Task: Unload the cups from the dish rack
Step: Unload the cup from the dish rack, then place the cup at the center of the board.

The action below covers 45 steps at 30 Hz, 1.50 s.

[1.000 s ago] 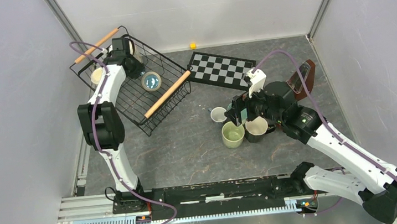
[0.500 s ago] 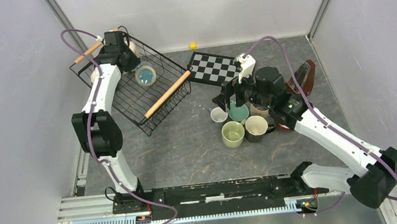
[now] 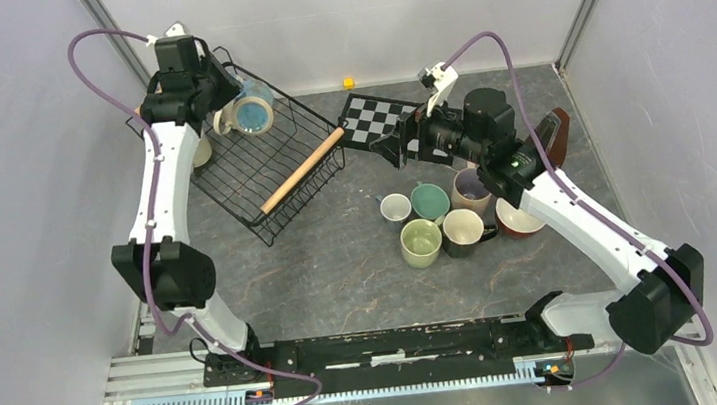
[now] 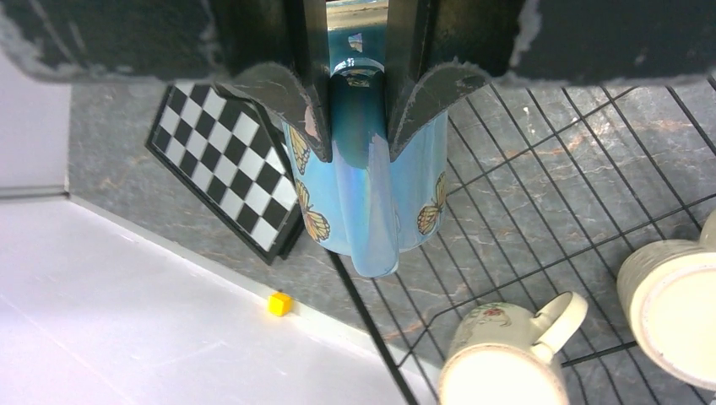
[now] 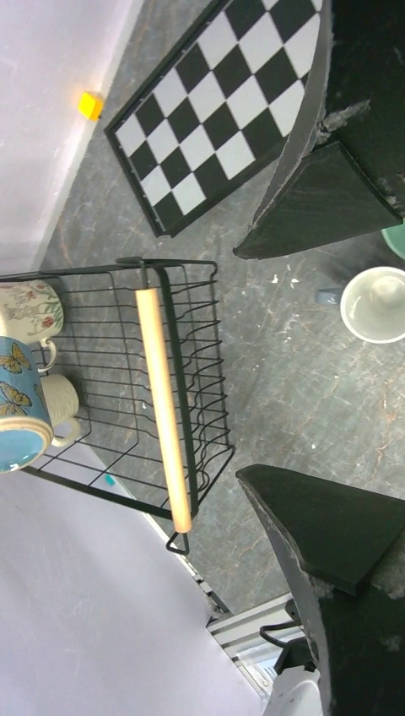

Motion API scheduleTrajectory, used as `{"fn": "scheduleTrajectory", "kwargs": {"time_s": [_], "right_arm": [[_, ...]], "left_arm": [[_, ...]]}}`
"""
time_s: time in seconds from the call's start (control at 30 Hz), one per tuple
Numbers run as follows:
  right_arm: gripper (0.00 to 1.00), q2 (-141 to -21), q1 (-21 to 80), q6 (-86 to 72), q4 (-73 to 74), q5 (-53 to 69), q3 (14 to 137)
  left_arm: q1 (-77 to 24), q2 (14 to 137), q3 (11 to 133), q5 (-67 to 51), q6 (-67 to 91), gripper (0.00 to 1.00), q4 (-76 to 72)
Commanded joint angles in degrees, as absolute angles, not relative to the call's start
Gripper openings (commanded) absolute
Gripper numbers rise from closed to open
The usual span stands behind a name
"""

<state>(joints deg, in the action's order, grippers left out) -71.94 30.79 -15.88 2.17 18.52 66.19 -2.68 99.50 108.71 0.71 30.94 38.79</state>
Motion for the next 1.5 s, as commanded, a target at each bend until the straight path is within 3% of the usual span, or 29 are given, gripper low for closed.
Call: {"fn": "scheduleTrajectory", "kwargs": {"time_s": [0.0,0.4,0.73,1.13,1.47], "right_arm": [[0.98,-73.54,29.58,-13.9,-3.95,23.93,69.85],[0.98,-79.26,24.63,-17.29,-12.74,39.12,71.72],[0.98,-83.85,19.53,-31.35,-31.29,54.43,69.6],[0.98,-88.43,16.47,-53.47,-56.86,62.37,64.53],[0.98,-90.14,16.58,-58.47,-61.69,63.3,64.51]], "left_arm": [[-4.05,92.27,114.0,-4.81,28.15,0.02,36.08],[-11.45,84.62,111.88,-11.3,28.8,0.02,38.09],[-21.67,80.57,106.74,-14.26,30.66,0.02,37.63],[-26.48,79.16,105.16,-18.29,32.4,0.02,35.92],[-28.13,80.51,106.86,-20.17,33.12,0.02,34.37]]}}
